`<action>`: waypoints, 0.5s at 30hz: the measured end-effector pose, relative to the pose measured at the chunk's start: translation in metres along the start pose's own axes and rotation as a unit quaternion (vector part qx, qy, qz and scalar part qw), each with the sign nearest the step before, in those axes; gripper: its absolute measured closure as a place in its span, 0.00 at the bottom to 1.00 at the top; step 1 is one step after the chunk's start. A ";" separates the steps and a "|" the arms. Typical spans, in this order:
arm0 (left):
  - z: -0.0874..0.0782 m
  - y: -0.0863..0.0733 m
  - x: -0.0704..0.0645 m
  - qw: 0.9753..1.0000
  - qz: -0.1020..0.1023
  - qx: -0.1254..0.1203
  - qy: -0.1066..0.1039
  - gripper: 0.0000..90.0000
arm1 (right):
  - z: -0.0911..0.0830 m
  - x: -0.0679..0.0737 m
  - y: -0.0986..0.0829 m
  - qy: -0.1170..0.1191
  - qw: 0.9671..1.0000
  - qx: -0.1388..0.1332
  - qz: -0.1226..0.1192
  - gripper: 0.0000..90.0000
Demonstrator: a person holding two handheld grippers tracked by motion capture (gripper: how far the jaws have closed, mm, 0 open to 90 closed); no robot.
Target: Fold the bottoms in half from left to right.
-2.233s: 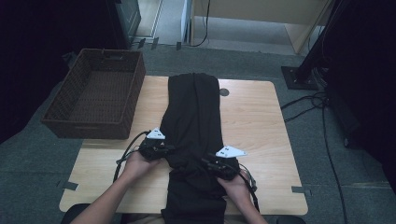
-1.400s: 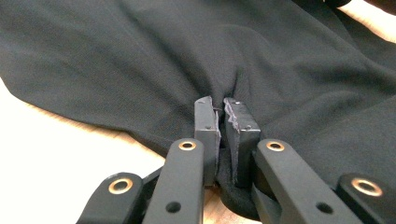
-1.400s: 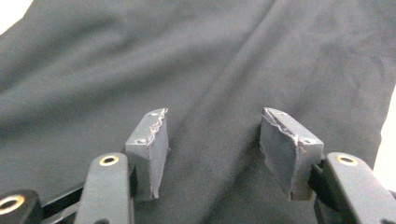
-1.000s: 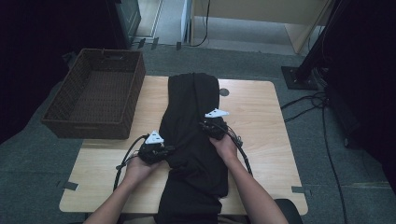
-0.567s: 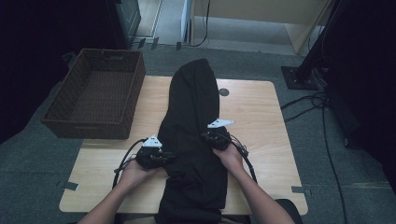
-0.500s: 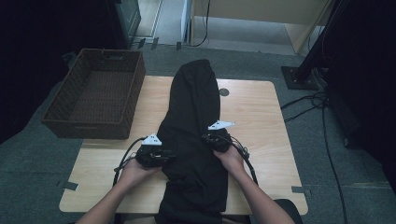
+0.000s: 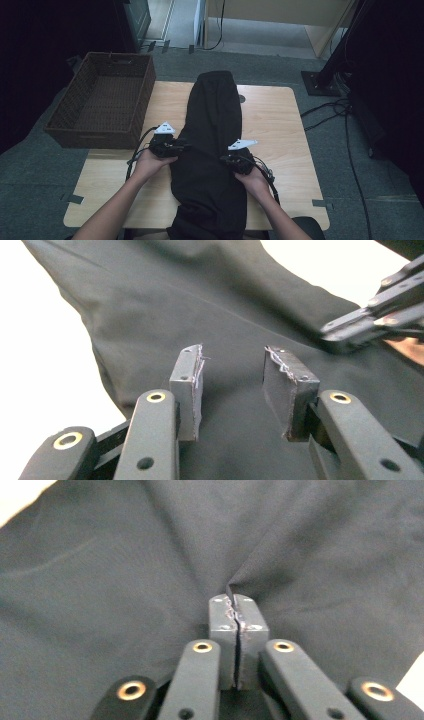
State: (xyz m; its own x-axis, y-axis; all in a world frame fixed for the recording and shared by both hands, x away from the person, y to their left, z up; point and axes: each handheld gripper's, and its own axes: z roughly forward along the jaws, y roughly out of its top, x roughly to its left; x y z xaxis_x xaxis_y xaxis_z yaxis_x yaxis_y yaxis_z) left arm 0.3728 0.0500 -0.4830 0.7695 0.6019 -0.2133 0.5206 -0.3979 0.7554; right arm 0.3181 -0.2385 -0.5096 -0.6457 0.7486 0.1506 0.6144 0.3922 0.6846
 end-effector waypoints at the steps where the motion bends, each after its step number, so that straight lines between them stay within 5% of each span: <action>1: 0.003 0.001 0.002 1.000 0.002 0.004 0.003 0.67 | -0.002 -0.001 0.000 -0.007 1.000 -0.007 -0.002 0.85; 6: 0.019 0.010 0.010 1.000 0.019 0.021 0.007 0.73 | -0.007 -0.015 0.009 -0.023 0.997 -0.071 0.017 0.76; 9: 0.023 0.022 0.017 1.000 0.018 0.016 0.012 0.77 | 0.000 -0.026 0.016 -0.025 0.997 -0.063 0.029 0.75; 12: 0.032 0.036 0.026 0.999 0.031 0.017 0.025 0.80 | 0.008 -0.039 0.026 -0.042 0.995 -0.086 0.037 0.77; 15: 0.044 0.044 0.035 0.999 0.021 0.019 0.035 0.82 | 0.015 -0.048 0.036 -0.057 0.992 -0.102 0.040 0.80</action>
State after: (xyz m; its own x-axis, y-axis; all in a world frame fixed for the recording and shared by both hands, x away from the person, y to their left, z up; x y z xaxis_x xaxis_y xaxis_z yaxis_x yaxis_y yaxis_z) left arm 0.4389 0.0234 -0.4846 0.7645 0.6298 -0.1372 0.5024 -0.4488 0.7390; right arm 0.3783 -0.2526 -0.5034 -0.5355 0.8336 0.1358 0.5497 0.2219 0.8053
